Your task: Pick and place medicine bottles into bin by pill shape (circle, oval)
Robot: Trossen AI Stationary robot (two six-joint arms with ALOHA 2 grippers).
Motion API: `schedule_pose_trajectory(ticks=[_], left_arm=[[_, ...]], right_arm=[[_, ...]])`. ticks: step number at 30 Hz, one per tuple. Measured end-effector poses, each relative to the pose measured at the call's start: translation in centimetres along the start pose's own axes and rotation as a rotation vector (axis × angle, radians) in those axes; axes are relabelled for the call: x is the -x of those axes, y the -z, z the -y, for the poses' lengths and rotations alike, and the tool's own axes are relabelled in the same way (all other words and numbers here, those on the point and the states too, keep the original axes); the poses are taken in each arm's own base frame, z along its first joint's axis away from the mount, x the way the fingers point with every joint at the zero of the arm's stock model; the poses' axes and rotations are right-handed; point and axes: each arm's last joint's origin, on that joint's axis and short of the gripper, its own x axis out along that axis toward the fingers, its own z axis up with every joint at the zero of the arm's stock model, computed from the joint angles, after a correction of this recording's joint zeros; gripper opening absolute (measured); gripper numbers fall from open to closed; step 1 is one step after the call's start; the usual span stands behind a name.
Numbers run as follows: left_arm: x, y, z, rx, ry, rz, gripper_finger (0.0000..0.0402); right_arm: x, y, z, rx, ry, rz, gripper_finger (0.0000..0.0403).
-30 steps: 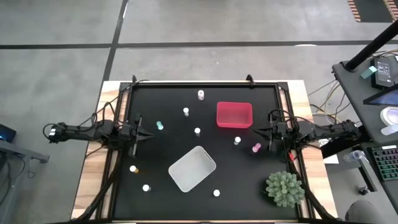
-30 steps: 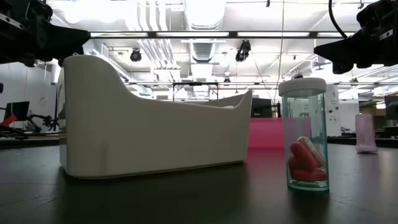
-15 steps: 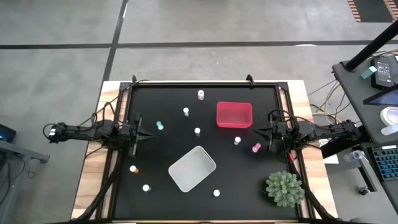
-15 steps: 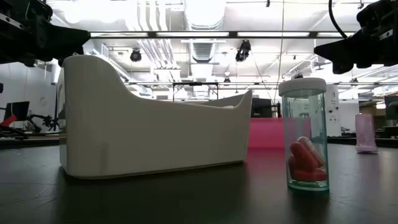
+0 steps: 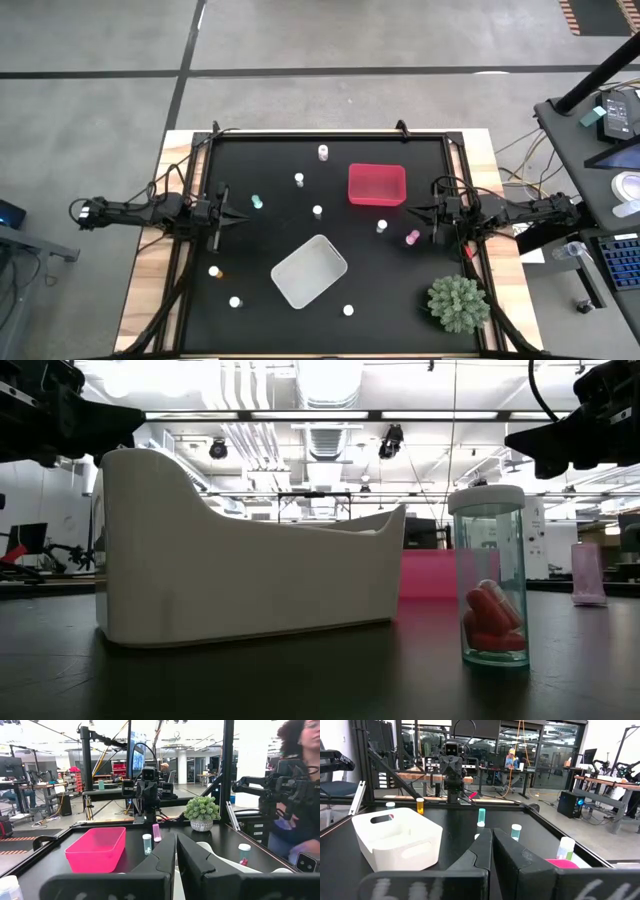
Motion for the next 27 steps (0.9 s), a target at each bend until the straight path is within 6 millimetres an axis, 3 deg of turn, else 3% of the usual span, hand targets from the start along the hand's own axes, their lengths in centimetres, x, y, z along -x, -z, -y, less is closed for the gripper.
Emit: schedule_pose_trajectory(ticks=[27], left_arm=[[0.0, 0.0, 0.0, 0.0, 0.0, 0.0, 0.0]], right_arm=[[0.0, -0.07, 0.01, 0.024, 0.003, 0.007, 0.0009]])
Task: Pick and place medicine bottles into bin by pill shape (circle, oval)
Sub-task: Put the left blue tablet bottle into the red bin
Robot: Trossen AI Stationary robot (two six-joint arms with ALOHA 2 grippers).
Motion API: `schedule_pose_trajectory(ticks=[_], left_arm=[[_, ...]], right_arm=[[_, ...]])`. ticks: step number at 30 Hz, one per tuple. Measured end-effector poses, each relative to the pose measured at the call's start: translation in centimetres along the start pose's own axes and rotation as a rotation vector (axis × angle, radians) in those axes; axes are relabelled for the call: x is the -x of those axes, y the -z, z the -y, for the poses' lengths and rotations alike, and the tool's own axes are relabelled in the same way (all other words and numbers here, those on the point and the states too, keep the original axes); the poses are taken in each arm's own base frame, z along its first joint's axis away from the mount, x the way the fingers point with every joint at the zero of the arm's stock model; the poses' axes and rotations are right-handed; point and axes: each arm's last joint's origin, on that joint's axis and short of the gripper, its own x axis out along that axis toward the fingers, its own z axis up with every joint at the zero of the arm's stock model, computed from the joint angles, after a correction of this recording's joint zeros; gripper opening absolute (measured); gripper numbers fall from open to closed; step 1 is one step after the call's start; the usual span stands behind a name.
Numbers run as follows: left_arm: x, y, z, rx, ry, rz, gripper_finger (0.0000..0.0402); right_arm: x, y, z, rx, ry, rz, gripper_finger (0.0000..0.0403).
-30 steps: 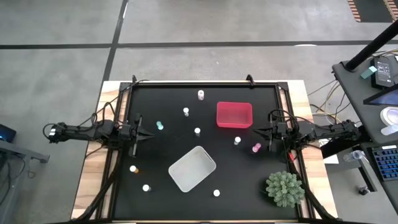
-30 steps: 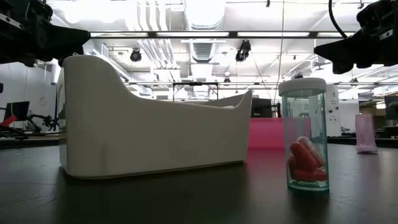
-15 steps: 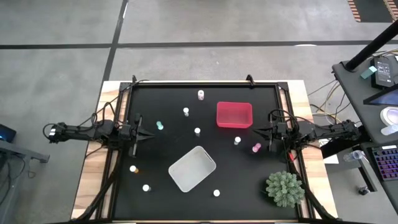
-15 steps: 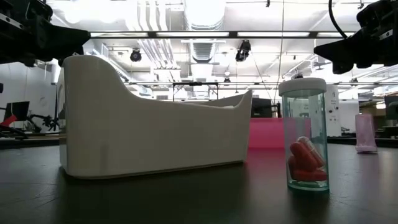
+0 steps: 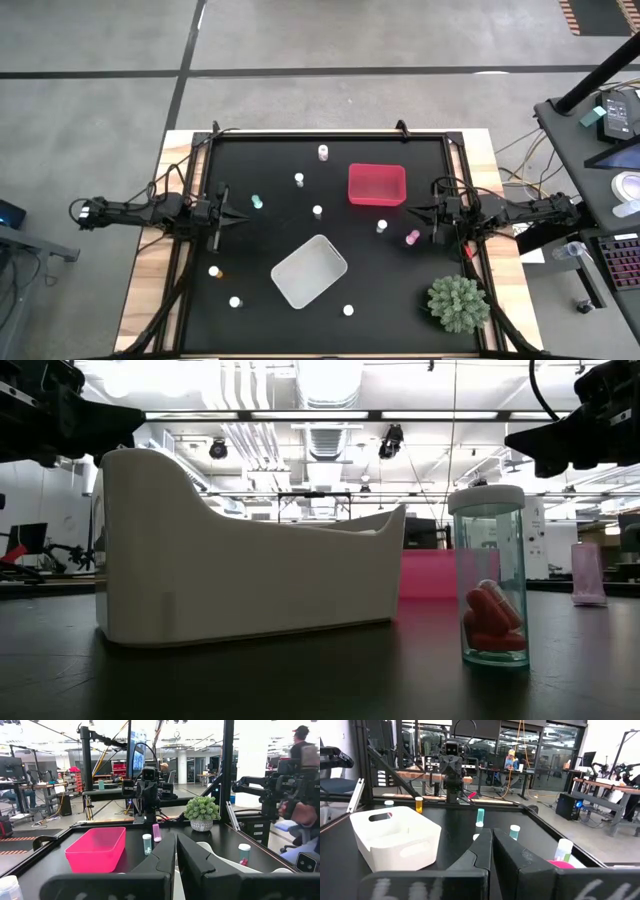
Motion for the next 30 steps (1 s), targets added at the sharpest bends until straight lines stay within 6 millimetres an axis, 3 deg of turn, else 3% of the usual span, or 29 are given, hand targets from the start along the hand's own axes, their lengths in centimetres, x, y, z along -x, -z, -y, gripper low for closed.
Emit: schedule_pose_trajectory(ticks=[2, 7, 12, 14, 20, 24, 30], left_arm=[[0.0, 0.0, 0.0, 0.0, 0.0, 0.0, 0.0], [0.0, 0.0, 0.0, 0.0, 0.0, 0.0, 0.0], [0.0, -0.1, 0.0, -0.004, -0.005, 0.006, 0.0], [0.0, -0.6, 0.0, 0.09, -0.008, 0.061, 0.0], [0.4, -3.0, -0.2, 0.391, 0.037, 0.321, 0.0], [1.0, -4.4, -0.2, 0.417, 0.068, 0.475, 0.0], [1.4, -5.1, -0.3, 0.423, 0.054, 0.561, 0.0]], right_arm=[[0.0, -0.1, 0.0, -0.04, 0.003, 0.009, 0.0009], [0.0, -0.2, 0.0, -0.345, 0.001, 0.025, 0.0009], [0.0, -0.4, 0.1, -0.429, -0.002, 0.045, 0.0009], [0.0, -0.5, 0.1, -0.458, -0.003, 0.048, 0.0009], [0.0, -0.8, 0.1, -0.452, -0.006, 0.079, 0.0009], [0.0, -0.9, 0.1, -0.404, -0.004, 0.088, 0.0009], [0.1, -1.1, 0.4, -0.316, 0.071, 0.113, 0.0009]])
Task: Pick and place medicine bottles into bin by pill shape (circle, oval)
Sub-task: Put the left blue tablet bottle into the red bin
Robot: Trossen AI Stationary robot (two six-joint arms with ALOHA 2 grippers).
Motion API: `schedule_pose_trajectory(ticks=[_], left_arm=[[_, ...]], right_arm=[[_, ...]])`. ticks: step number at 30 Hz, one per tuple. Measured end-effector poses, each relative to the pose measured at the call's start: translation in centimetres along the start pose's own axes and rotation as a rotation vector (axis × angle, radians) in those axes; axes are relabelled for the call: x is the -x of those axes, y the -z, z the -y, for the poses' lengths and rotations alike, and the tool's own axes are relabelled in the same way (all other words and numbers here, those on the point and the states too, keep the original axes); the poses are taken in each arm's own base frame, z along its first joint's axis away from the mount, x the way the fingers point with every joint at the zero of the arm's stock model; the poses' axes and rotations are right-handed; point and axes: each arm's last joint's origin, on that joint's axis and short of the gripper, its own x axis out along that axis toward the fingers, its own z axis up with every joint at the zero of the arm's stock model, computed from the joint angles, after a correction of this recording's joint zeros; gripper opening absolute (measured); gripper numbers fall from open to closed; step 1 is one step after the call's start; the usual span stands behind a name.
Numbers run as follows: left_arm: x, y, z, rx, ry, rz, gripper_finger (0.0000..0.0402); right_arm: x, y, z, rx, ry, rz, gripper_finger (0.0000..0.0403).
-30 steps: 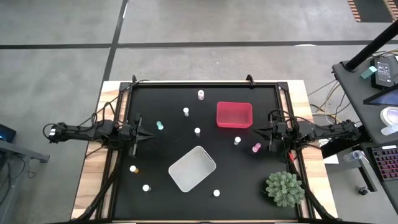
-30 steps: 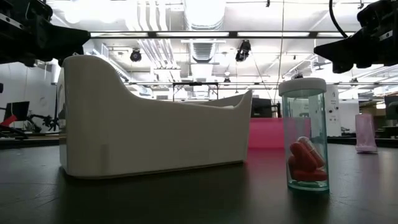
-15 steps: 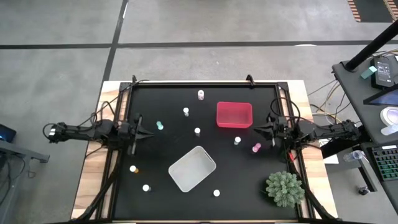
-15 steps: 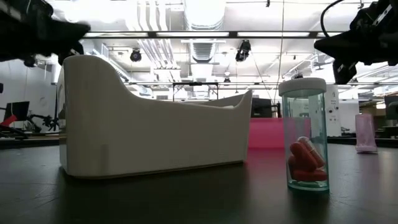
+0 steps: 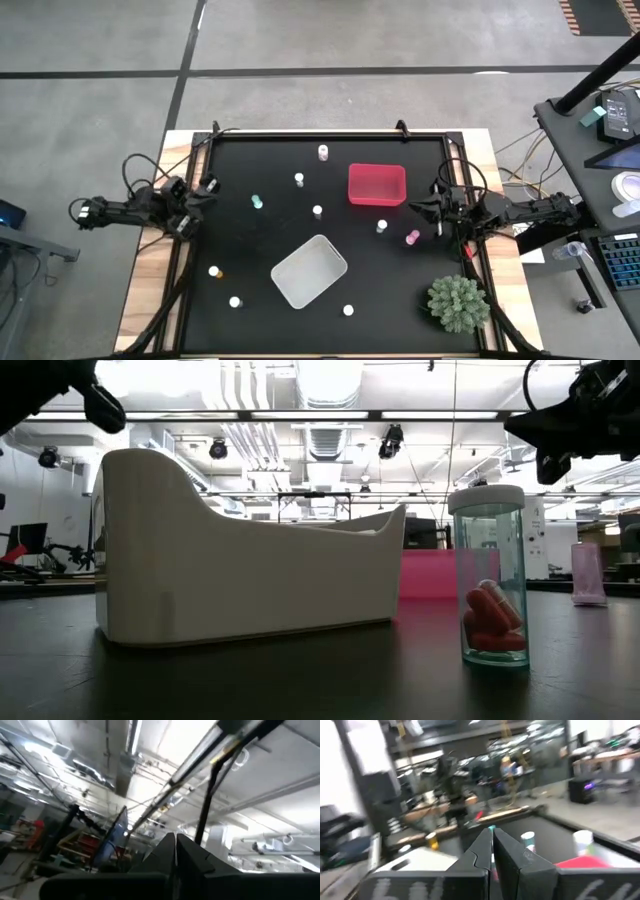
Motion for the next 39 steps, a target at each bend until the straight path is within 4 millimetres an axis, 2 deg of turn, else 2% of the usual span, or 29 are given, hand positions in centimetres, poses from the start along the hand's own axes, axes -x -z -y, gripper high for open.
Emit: schedule_pose_trajectory(ticks=[4, 8, 12, 17, 26, 31, 36, 39], left_arm=[[0.0, -0.1, -0.4, -0.001, -0.131, 0.05, 0.0], [0.1, 0.2, -1.2, -0.034, -0.374, 0.083, 0.0], [-0.1, 1.0, -1.6, -0.058, -0.439, 0.027, 0.0], [-0.8, 1.8, -1.9, -0.036, -0.472, -0.044, 0.0], [-5.6, 0.9, -1.3, 0.046, -0.523, -0.106, 0.0], [-9.0, 1.8, -1.4, 0.094, -0.656, -0.317, 0.0], [-11.7, 3.0, -1.7, 0.115, -0.859, -0.593, 0.0], [-13.5, 2.9, -1.5, 0.125, -0.961, -0.701, 0.0]], right_arm=[[0.1, -1.0, 0.3, 0.026, 0.127, 0.111, 0.0009], [0.3, -2.4, 0.2, 0.061, 0.136, 0.246, 0.0009], [0.5, -3.2, 0.1, 0.127, 0.146, 0.319, 0.0009], [0.6, -3.5, 0.1, 0.199, 0.158, 0.319, 0.0009], [1.0, -6.3, -0.2, 0.334, 0.192, 0.379, 0.0009], [1.2, -7.2, -0.3, 0.351, 0.199, 0.399, 0.0009], [1.2, -7.2, -0.3, 0.376, 0.205, 0.395, 0.0009], [1.2, -7.2, -0.3, 0.384, 0.206, 0.393, 0.0009]])
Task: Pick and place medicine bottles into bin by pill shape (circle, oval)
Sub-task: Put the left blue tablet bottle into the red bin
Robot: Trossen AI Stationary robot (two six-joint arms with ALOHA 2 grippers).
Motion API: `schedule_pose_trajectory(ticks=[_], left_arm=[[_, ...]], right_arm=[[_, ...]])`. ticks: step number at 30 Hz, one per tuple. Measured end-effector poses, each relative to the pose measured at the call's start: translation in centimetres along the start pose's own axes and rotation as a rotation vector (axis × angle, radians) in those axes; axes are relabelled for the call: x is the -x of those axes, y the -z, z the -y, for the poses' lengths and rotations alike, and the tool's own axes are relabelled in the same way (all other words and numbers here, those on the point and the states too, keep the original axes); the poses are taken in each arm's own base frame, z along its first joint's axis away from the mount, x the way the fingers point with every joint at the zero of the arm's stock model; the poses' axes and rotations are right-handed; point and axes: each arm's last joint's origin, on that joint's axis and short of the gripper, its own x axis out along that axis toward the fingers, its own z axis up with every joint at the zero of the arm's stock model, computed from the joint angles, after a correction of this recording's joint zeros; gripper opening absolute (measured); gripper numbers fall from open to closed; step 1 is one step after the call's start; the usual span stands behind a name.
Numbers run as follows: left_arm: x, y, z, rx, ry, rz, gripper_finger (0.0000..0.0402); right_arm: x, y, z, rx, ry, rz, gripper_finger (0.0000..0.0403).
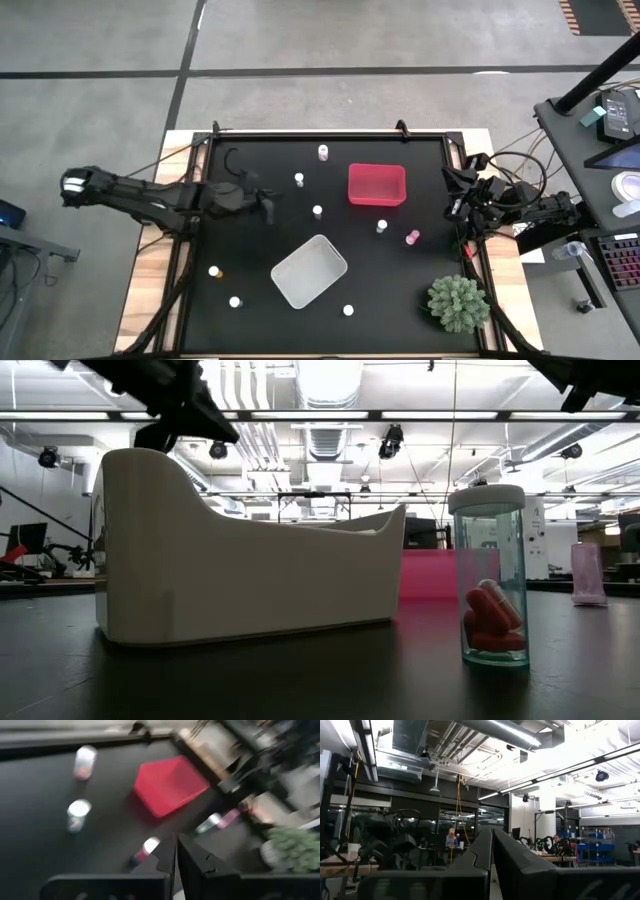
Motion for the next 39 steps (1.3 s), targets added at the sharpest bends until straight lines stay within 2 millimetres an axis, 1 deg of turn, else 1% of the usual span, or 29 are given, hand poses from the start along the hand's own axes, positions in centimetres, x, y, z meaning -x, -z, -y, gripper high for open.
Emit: schedule_pose_trajectory(ticks=[2, 5, 8, 11, 15, 20, 24, 28, 33, 36, 39], left_arm=[[-0.6, 0.2, 0.2, -0.046, -0.12, -0.103, 0.0], [-1.2, -0.1, 0.7, -0.089, -0.243, -0.245, 0.0], [-1.9, -0.6, 1.0, -0.116, -0.364, -0.347, 0.0], [-2.7, -0.8, 0.8, -0.158, -0.49, -0.445, 0.0], [-3.5, -1.4, -0.1, -0.159, -0.623, -0.551, 0.0], [-4.3, -1.9, -1.7, -0.104, -0.679, -0.652, 0.0005], [-4.5, -2.4, -2.5, -0.093, -0.696, -0.669, 0.004], [-4.9, -2.4, -3.0, -0.087, -0.696, -0.662, 0.0099], [-5.8, -1.6, -3.9, -0.084, -0.672, -0.64, 0.017], [-6.2, -1.1, -4.5, -0.076, -0.673, -0.634, 0.0197], [-6.3, -0.8, -5.0, -0.07, -0.688, -0.639, 0.021]], right_arm=[[0.0, 0.0, 0.0, 0.003, 0.001, -0.002, 0.0009], [0.0, 0.0, 0.0, 0.009, 0.001, -0.004, 0.0009], [0.0, 0.0, 0.0, 0.023, 0.001, -0.002, 0.0009], [0.0, 0.0, 0.0, 0.035, 0.001, -0.002, 0.0009], [0.0, 0.0, 0.0, 0.044, 0.002, 0.0, 0.0009], [0.0, 0.0, 0.0, 0.045, 0.002, 0.001, 0.0009], [0.0, -0.1, 0.0, 0.06, 0.002, 0.0, 0.0009], [0.0, -0.1, 0.0, 0.073, 0.002, 0.0, 0.0009], [0.0, -0.1, 0.0, 0.077, 0.002, 0.001, 0.0009], [0.0, -0.1, 0.0, 0.077, 0.002, 0.001, 0.0009], [0.0, -0.1, 0.0, 0.077, 0.002, 0.0, 0.0009]])
